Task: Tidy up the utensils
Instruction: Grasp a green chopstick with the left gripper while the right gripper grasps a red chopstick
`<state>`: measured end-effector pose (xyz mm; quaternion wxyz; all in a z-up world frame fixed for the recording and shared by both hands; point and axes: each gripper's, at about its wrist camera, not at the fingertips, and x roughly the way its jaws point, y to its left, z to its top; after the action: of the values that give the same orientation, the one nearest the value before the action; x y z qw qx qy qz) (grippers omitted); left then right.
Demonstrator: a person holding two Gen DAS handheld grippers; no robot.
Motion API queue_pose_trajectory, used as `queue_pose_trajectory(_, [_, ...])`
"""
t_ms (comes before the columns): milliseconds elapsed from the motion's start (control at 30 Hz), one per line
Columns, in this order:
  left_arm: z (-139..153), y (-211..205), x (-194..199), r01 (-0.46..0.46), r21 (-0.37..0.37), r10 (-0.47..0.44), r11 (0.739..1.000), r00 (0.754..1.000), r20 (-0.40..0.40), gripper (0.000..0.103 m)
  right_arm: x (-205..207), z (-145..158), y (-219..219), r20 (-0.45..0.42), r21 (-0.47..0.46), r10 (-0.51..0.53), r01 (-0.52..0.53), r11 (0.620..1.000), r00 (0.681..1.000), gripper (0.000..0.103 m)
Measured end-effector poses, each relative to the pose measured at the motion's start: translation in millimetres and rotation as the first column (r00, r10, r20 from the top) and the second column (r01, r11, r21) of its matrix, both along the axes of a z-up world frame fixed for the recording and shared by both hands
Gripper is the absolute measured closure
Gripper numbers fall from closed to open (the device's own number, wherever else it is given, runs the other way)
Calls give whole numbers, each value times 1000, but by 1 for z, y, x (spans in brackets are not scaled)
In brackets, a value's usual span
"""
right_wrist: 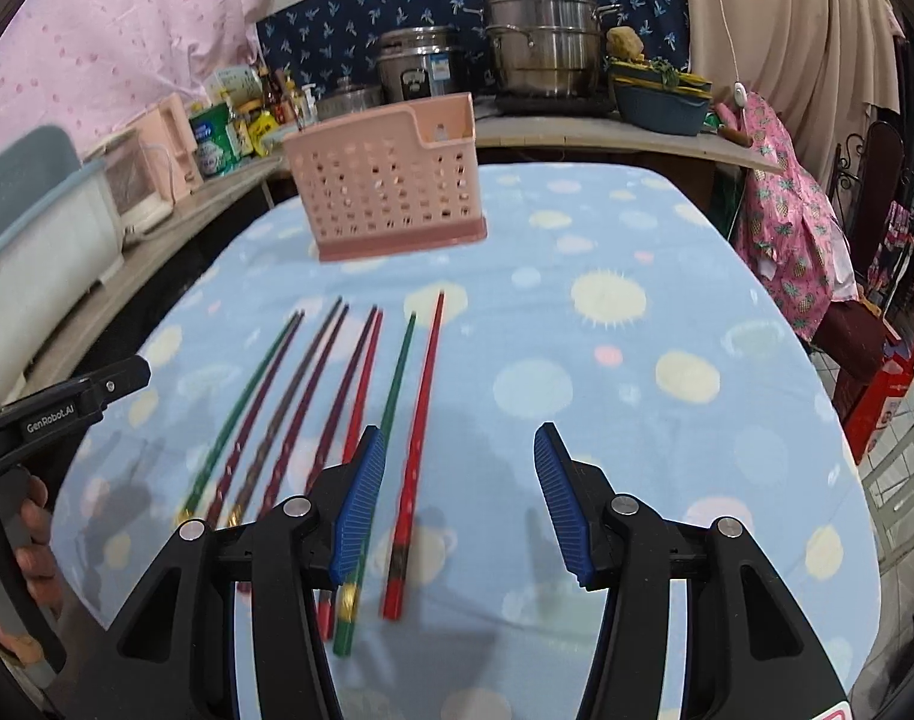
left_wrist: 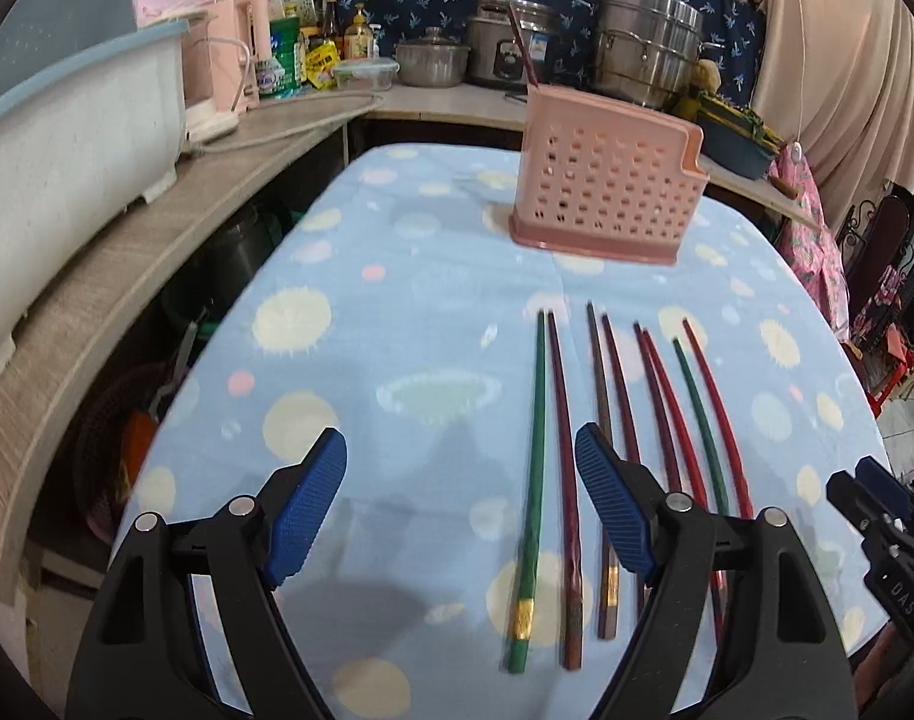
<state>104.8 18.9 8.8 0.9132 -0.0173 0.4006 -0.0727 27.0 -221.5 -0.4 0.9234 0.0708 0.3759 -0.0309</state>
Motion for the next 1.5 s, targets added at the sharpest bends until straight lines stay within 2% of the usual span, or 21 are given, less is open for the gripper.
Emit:
queue_pose_trajectory(100, [-11,0,-10,-6,6,6,1000,1000,-15,28,-8,-11,8,-19,-18,13,-13,1000,1000,52])
queue_pose_trajectory(400, [-34,-6,-35,2,70,1,998,999,-33,28,-14,-32,18,-64,30,16,-14,999,998,52])
queue_pose_trajectory(500, [-40,-8,-40,10,71,-6,997,999,-47,28,-14,-37,20,-74,40,17,-14,999,997,55])
queue_pose_trajectory(867, [-51,-7,-46,19,73,-14,997,998,-69,28,-13,-46,26,-99,47,31,-27,999,995,80])
queue_pose_trajectory(967, [-55,-7,-46,18,77,-12,997,997,-77,29,-13,-48,27,-102,44,31,-27,999,994,84])
queue_pose_trajectory(1333, [-61,-9,-45,27,82,-20,996,996,-89,46,-12,-50,30,-93,15,35,-34,999,995,87])
queue_pose_trajectory(1433, [-60,-10,-46,34,80,-27,996,996,-90,55,-12,-50,29,-90,13,34,-33,999,995,89])
queue_pose_trajectory(1500, [-59,-10,-46,41,77,-34,996,995,-91,66,-12,-50,27,-89,16,31,-30,999,996,90])
